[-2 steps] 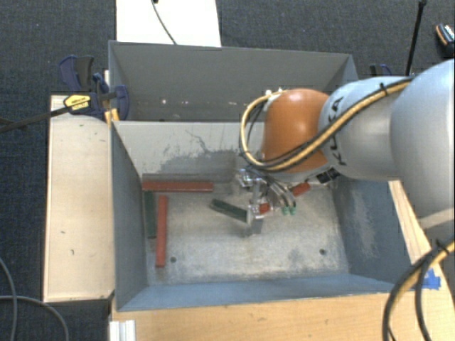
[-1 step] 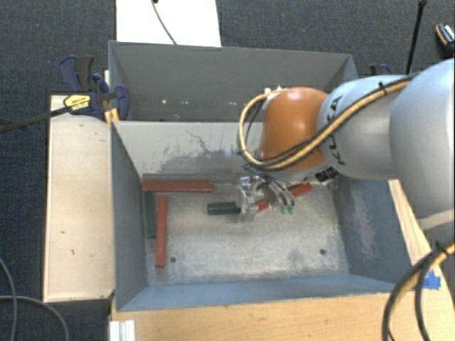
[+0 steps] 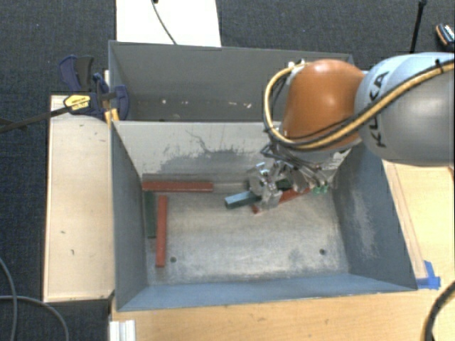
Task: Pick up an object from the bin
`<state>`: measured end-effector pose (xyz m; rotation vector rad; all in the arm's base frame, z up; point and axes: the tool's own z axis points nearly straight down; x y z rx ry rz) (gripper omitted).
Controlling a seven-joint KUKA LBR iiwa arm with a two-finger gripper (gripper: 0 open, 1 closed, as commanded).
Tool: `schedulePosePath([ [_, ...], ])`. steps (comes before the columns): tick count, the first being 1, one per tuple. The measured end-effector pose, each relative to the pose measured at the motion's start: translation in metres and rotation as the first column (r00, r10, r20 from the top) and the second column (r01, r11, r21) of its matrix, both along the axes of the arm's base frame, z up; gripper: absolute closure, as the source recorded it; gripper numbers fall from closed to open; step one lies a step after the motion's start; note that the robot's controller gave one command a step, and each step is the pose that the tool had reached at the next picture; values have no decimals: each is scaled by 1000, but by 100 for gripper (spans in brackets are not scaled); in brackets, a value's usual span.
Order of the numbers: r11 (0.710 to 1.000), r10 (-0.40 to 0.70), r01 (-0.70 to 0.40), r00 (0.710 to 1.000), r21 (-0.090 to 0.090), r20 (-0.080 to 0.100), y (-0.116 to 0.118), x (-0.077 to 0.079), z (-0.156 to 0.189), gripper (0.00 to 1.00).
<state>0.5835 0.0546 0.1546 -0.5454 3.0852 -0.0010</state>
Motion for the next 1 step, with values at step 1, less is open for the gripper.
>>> schedulePosePath([
  [1, 1000, -25, 25, 1000, 2, 3, 19, -33, 103, 100],
])
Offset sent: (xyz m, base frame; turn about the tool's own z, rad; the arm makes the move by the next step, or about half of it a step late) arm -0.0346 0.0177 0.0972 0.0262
